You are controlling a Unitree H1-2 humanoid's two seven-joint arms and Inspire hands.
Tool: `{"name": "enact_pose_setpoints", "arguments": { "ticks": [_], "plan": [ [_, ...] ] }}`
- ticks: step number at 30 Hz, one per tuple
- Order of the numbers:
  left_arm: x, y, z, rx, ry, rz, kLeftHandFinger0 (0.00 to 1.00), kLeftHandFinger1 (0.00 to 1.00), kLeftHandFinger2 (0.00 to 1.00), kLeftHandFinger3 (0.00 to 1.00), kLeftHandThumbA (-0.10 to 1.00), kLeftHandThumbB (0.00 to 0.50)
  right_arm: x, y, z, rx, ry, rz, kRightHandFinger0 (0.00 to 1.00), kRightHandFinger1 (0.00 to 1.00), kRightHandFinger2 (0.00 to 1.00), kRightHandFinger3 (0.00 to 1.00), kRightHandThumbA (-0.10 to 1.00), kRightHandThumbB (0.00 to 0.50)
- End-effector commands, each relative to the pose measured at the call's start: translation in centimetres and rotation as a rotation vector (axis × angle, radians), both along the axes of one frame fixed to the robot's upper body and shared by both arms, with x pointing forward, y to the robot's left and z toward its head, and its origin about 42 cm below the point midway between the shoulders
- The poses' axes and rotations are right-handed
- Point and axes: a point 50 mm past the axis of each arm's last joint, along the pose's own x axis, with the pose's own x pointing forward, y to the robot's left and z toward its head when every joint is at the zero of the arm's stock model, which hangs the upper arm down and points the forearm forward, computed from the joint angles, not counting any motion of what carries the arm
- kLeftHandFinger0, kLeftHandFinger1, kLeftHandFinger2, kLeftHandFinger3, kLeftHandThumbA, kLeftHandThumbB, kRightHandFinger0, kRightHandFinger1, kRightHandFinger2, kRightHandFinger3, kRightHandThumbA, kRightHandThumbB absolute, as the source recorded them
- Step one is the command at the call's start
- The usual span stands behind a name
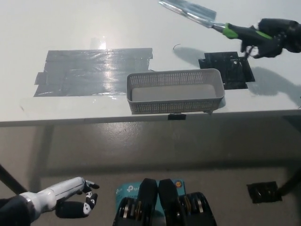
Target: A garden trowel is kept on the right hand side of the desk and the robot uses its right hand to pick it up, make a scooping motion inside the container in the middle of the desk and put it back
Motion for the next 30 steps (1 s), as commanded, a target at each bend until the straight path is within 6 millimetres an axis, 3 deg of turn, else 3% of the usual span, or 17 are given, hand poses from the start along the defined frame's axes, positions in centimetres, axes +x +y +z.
{"name": "enact_pose_setpoints", "arguments": {
  "ticks": [1,5,7,9,10,14,15,16,18,21,22,24,26,28,29,30],
  "plan": [
    [-0.7,0.2,0.7,-0.01,0.039,-0.031,1.0,0.96,0.98,1.0,1.0,0.0,0.2,-3.2,2.6,-0.029,-0.12,-0.084,0.0,0.1,0.41,0.2,-0.1,0.137],
    [-1.0,0.3,0.6,-0.008,0.037,-0.027,1.0,0.96,0.96,1.0,1.0,0.0,0.4,-4.6,1.4,-0.03,-0.085,-0.172,0.0,0.05,0.37,0.19,-0.1,0.124],
    [-1.2,0.4,0.4,-0.009,0.042,-0.016,1.0,0.96,0.95,1.0,1.0,0.0,0.5,-6.3,0.2,-0.033,-0.058,-0.234,0.0,0.03,0.36,0.21,-0.1,0.129],
    [-1.3,0.5,0.4,-0.001,0.044,-0.012,1.0,0.98,0.98,1.0,1.0,0.0,0.4,-6.6,-0.1,-0.036,-0.07,-0.227,0.0,0.06,0.4,0.27,-0.1,0.114],
    [-1.3,0.5,0.4,0.003,0.044,-0.012,1.0,1.0,1.0,1.0,1.0,0.004,0.3,-6.9,-0.5,-0.045,-0.076,-0.227,0.0,0.07,0.42,0.28,-0.1,0.131],
    [-1.2,0.6,0.4,0.002,0.046,-0.01,1.0,1.0,1.0,1.0,1.0,0.013,0.2,-6.8,-2.3,-0.097,-0.067,-0.214,0.0,0.08,0.44,0.31,-0.1,0.086],
    [-1.1,0.6,0.5,-0.001,0.043,-0.009,1.0,1.0,1.0,1.0,1.0,0.012,0.2,-6.5,-2.9,-0.141,-0.068,-0.203,0.0,0.09,0.46,0.3,-0.1,0.095],
    [-1.1,0.6,0.5,-0.005,0.041,-0.009,1.0,0.99,1.0,1.0,1.0,0.004,0.4,-6.2,-3.5,-0.208,-0.07,-0.2,0.0,0.14,0.51,0.32,-0.1,0.114],
    [-1.1,0.6,0.4,-0.015,0.043,-0.006,1.0,0.99,1.0,1.0,1.0,0.0,0.4,-5.4,-4.7,-0.329,-0.071,-0.167,0.0,0.26,0.6,0.39,-0.1,0.007],
    [-1.1,0.5,0.4,-0.014,0.045,-0.003,1.0,1.0,1.0,1.0,1.0,0.007,0.2,-4.5,-6.5,-0.411,-0.09,-0.125,0.0,0.31,0.58,0.34,-0.1,0.0],
    [-1.1,0.5,0.4,-0.008,0.043,-0.003,1.0,0.99,0.98,1.0,1.0,0.023,0.0,-4.1,-7.9,-0.417,-0.082,-0.127,0.01,0.37,0.62,0.31,-0.1,0.0],
    [-1.1,0.5,0.4,-0.016,0.046,0.002,1.0,0.99,0.99,1.0,1.0,0.019,-0.1,-4.1,-8.6,-0.439,-0.09,-0.108,0.02,0.43,0.63,0.28,-0.1,0.0],
    [-1.1,0.6,0.5,-0.013,0.045,0.006,1.0,1.0,1.0,1.0,1.0,0.018,-0.2,-4.0,-9.2,-0.466,-0.118,-0.102,0.03,0.49,0.73,0.41,-0.1,0.0],
    [-1.1,0.6,0.5,-0.024,0.038,0.003,1.0,0.97,0.98,1.0,1.0,0.006,-0.2,-3.9,-9.8,-0.505,-0.125,-0.099,0.08,0.58,0.8,0.41,-0.1,0.0],
    [-1.1,0.6,0.5,-0.026,0.037,0.005,1.0,0.96,0.97,1.0,1.0,0.007,-0.1,-3.9,-10.0,-0.515,-0.129,-0.102,0.13,0.6,0.76,0.37,-0.1,0.0],
    [-1.2,0.7,0.5,-0.026,0.037,0.006,1.0,0.96,0.97,1.0,1.0,0.006,-0.1,-3.9,-10.0,-0.516,-0.131,-0.101,0.11,0.57,0.71,0.3,-0.1,0.0]
  ]
}}
